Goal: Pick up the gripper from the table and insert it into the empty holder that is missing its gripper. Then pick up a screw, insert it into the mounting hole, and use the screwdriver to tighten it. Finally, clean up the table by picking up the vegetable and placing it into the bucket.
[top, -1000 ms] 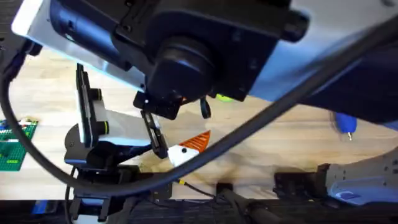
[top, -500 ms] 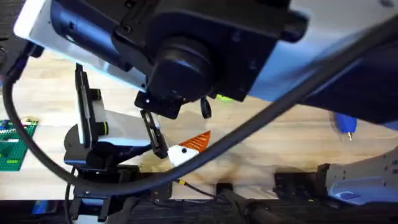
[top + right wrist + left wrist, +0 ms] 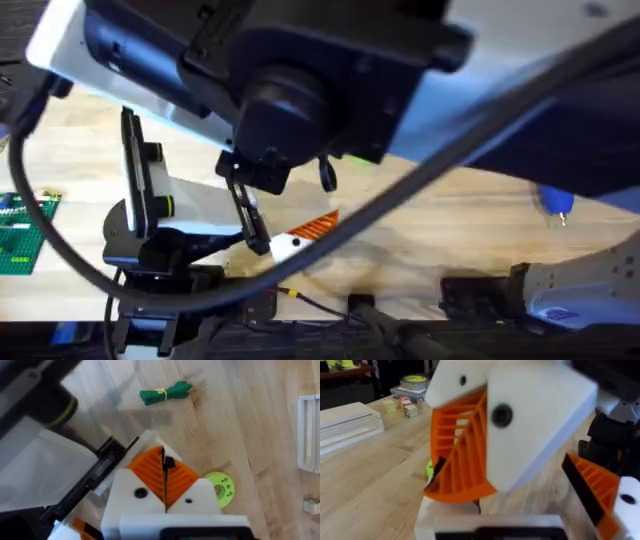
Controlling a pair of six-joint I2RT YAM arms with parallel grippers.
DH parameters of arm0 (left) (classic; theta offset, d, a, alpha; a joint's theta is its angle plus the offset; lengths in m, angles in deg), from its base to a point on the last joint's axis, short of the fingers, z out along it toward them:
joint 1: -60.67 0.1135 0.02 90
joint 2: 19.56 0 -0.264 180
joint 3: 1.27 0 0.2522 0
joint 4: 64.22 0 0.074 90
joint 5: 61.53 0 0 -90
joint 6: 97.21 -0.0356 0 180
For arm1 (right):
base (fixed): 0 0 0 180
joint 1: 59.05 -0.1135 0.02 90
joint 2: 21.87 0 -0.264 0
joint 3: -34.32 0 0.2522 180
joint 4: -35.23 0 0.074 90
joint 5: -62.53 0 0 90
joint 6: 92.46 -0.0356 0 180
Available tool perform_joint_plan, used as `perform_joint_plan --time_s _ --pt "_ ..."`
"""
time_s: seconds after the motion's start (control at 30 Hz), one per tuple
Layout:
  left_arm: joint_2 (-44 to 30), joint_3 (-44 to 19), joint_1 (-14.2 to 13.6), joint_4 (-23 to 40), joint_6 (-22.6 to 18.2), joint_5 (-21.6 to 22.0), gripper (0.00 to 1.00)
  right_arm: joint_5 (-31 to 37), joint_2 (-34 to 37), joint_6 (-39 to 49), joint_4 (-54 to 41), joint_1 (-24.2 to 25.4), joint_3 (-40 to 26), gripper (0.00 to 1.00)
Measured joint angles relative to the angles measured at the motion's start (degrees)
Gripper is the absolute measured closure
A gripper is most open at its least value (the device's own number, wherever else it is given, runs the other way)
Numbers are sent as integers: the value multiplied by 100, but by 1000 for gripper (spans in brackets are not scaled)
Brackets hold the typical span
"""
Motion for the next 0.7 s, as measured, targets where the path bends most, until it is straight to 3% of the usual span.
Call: perform_joint_plan --time_s 0.43,0.63,0.7 --pt "-2 0 0 44 20 0 8 -11 123 -2 24 0 -9 974" --pt "-2 2 2 127 64 23 9 290 116 10 -5 109 -63 113" --pt "-2 2 2 110 72 31 8 322 83 15 21 182 -79 18"
